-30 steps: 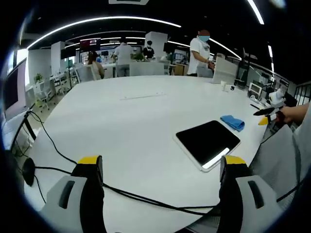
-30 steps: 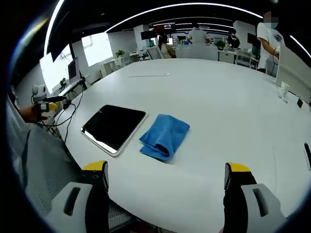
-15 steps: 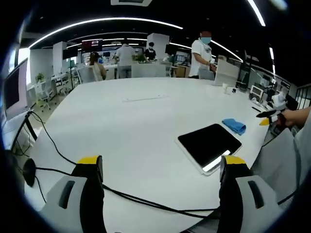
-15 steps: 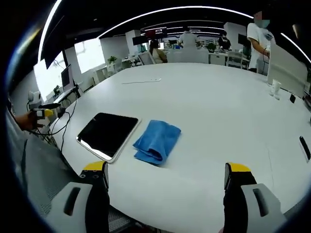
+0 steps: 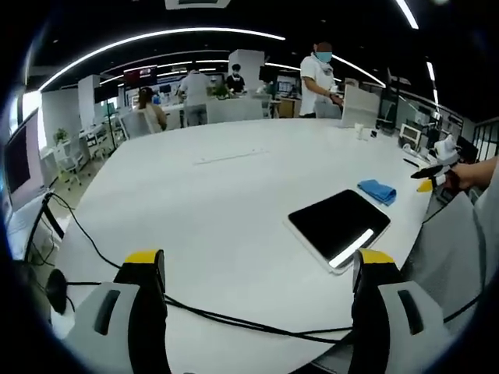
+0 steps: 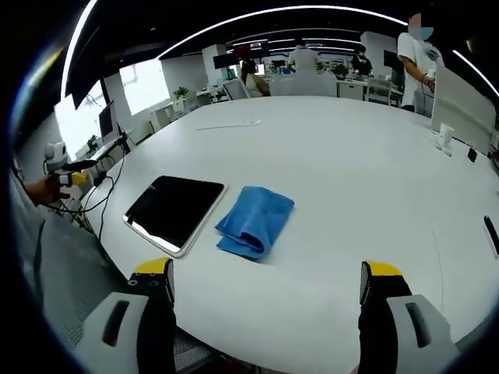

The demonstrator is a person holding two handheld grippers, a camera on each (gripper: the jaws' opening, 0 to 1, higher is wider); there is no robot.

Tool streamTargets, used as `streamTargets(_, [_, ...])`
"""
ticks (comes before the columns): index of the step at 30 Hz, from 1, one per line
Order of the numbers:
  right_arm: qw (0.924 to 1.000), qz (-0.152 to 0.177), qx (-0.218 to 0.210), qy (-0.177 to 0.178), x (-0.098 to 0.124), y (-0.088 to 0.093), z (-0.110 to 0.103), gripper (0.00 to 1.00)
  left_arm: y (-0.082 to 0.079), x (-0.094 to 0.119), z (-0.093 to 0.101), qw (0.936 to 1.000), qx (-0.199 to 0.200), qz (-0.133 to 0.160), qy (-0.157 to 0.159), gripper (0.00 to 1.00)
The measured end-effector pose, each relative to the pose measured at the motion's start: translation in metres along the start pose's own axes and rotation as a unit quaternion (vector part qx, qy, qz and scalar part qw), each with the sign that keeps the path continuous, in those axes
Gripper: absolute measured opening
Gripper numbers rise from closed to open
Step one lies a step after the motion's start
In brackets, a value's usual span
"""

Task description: Wipe the mirror surface with the cleaning cloth until all visible marks leave the cleaned area.

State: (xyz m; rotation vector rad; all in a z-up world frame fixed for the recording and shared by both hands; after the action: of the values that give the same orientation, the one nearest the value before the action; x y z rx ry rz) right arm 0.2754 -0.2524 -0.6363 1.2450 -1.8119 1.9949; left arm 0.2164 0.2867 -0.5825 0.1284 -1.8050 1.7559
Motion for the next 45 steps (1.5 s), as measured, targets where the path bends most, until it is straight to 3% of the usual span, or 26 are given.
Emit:
streamTargets(3, [0.9998,0.004,-0.02,-0.004,0.001,-0.002,0.002,0.98,-0.001,0.002,-0.002,0.9999,0.012,0.002,0.002,0.99])
streamTargets(10, [0.9996,0.011,-0.026,0.003,-0.001,-0.001,0.007,0.98,-0.008,0.001,-0.008,1.0,-0.002,0.001,-0.005,0.99])
streamTargets(15, [0.9999,0.01,-0.013,0.005,-0.002,-0.006,0.004,0.98,-0.016,-0.003,-0.006,0.9999,-0.01,0.01,-0.004,0.99])
streamTargets(18, [0.9992,0.021,-0.032,0.012,-0.001,-0.006,0.008,0.98,-0.013,-0.003,-0.006,0.9999,-0.011,0.01,-0.005,0.99])
streamTargets(23, [0.999,0.008,-0.044,0.007,-0.003,-0.001,0.008,0.98,-0.004,-0.002,-0.009,0.9999,0.002,0.007,-0.01,0.99])
streamTargets(28, [0.9989,0.005,-0.046,0.007,-0.004,0.001,0.007,0.98,-0.008,-0.004,-0.008,0.9997,0.011,0.016,-0.013,0.99])
streamTargets(35, [0.9994,-0.009,-0.034,0.007,-0.006,0.004,0.004,0.98,-0.006,-0.007,-0.005,0.9999,0.008,0.011,-0.009,0.99])
streamTargets(37, [0.9997,-0.011,-0.021,0.004,-0.006,0.004,0.002,0.94,-0.005,-0.006,-0.005,0.9999,0.005,0.008,-0.012,0.99])
streamTargets(45, [0.9998,-0.005,-0.02,0.007,-0.006,0.0,0.004,0.93,-0.003,-0.004,-0.006,0.9999,0.008,0.006,-0.013,0.99])
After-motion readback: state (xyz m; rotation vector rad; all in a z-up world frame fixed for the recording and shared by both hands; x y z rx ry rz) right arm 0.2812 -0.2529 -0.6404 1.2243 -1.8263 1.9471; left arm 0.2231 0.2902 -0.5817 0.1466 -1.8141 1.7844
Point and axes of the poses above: the point that each gripper's makers call its tool centre point, and the gripper's own axes: x roughly backward along the fingers, z roughly to its right, y roughly out of its underside, the point moved 7 cm from there along x, roughly backward along the fingers, and after that the axes turned 3 degrees about y, right-handed, at the moved point
